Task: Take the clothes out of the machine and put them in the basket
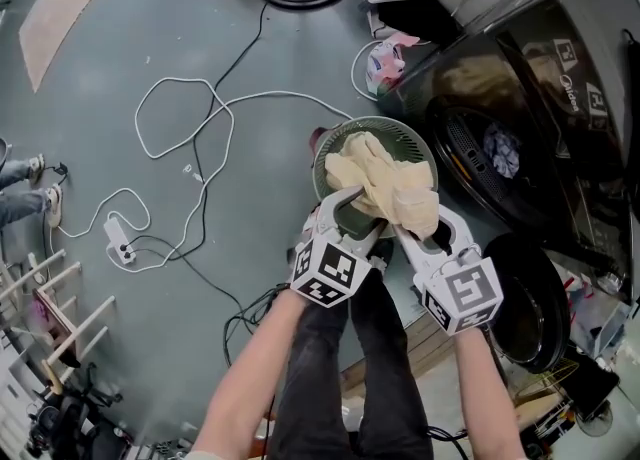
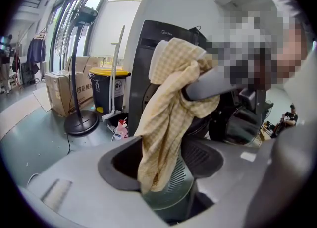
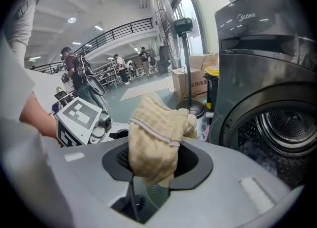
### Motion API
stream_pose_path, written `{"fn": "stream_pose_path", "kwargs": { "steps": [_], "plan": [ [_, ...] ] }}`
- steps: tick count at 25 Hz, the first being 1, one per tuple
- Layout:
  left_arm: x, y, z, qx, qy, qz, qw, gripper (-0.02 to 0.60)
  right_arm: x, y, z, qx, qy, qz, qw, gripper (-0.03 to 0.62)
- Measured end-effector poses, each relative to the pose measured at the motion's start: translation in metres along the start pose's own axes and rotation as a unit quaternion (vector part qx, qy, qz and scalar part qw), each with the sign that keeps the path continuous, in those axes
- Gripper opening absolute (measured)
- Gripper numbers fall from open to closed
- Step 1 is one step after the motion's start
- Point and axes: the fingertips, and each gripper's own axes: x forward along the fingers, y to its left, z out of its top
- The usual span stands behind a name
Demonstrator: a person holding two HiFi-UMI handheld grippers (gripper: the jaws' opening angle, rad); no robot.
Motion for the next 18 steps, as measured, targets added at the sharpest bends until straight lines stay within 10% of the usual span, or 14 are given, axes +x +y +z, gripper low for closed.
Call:
{"fn": "stream_pose_path", "kwargs": {
  "steps": [18],
  "plan": [
    [0.006,0.003,-0.007,-0.007,0.005,-0.008,0.9999,0.291,0.025,-0.018,-0.052,0.001,0.095,-0.028,0.995,0.19]
  ]
}}
